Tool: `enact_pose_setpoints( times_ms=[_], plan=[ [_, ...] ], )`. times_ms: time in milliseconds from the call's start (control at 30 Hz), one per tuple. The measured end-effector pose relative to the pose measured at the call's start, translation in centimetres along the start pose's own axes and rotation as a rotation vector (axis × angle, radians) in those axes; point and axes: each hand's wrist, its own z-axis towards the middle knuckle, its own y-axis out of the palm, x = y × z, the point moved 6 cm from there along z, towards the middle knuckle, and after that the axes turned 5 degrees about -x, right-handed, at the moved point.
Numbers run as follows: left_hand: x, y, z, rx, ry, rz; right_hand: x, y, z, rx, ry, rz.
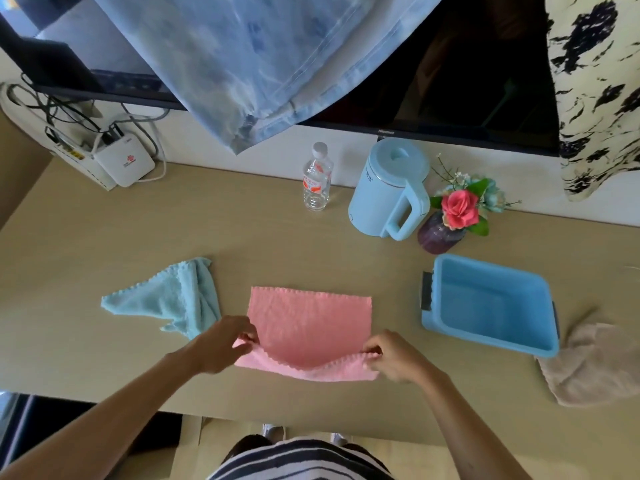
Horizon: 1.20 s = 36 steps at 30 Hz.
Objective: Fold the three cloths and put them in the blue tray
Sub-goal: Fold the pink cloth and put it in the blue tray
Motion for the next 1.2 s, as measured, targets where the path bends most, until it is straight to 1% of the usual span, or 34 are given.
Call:
enact_pose_setpoints(
  times_ms=[200,300,400,467,700,767,800,833,900,933,967,1000,1067,1133,1200],
  plan=[
    [-1.2,-0.9,3.2,0.134,-0.078,-0.125,-0.2,-2.2,2.6,0.17,0.007,0.048],
    [-1.9,-1.6,4.8,0.213,-0.129,-0.114,-0.1,-3.5,4.1,0.235,0.026,0.041],
    [-2.4,-2.3,6.4,0.272,-0.157,-0.112,0.2,-4.7,5.5,0.309,0.045,0.088],
    [-3.0,-2.5,7.3,0.297,-0.184,-0.116,0.6,-5.0,6.5,0.325,0.06,0.101],
    [-4.6,-1.5,8.9,0.299,-0.251,-0.091,1.8,-4.2,8.9,0.4,0.074,0.101],
    [-4.8,-1.5,9.2,0.339,-0.252,-0.08,2.2,-3.9,9.1,0.435,0.098,0.123],
    [-4.6,-1.6,9.1,0.384,-0.239,-0.04,2.4,-3.8,9.1,0.462,0.121,0.117],
    [-4.3,-1.9,9.1,0.441,-0.22,0.029,2.5,-3.8,9.0,0.509,0.134,0.078],
    [-2.6,-2.0,8.6,0.537,-0.162,0.167,2.0,-3.7,8.3,0.635,0.123,-0.089],
    [-1.4,-1.7,8.4,0.542,-0.118,0.212,1.4,-3.5,8.0,0.68,0.091,-0.176],
    [-0.3,-0.9,8.2,0.511,-0.073,0.245,0.6,-3.1,7.9,0.699,0.031,-0.239],
    [0.8,0.3,8.2,0.452,-0.04,0.266,-0.4,-2.5,7.9,0.68,-0.048,-0.281],
    [1.8,3.2,8.1,0.308,-0.055,0.28,-1.5,-0.4,8.2,0.568,-0.186,-0.321],
    [1.8,5.8,8.0,0.185,-0.147,0.299,-1.3,1.7,8.4,0.452,-0.206,-0.352],
    [1.7,7.5,7.9,0.127,-0.205,0.348,-0.5,3.0,8.1,0.411,-0.154,-0.329]
  ],
)
